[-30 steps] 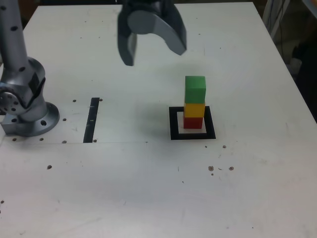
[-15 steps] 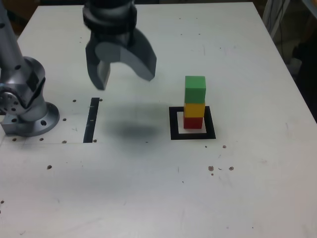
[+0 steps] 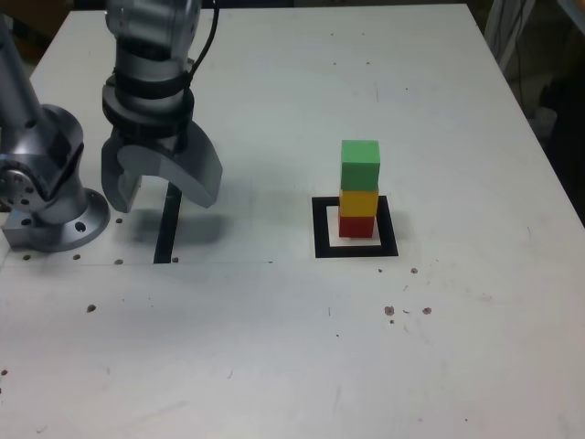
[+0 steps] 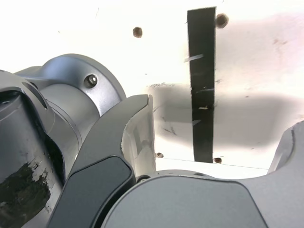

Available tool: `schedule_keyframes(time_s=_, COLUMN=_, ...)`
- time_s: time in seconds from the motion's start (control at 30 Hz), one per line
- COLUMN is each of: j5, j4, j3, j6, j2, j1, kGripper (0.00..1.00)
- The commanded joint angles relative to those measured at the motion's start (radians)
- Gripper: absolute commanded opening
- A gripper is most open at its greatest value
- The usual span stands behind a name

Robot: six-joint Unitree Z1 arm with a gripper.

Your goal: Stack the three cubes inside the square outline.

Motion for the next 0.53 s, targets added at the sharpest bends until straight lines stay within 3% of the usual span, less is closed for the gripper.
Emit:
schedule_keyframes(time_s=0.0, j5=0.005, j4=0.006, j3=0.001, j6=0.000, j2=-0.005, j1=0.001, kGripper=0.96)
schedule_keyframes(time_s=0.5, j5=0.015, j4=0.009, j3=0.006, j6=0.002, j2=0.000, j1=0.001, kGripper=0.96)
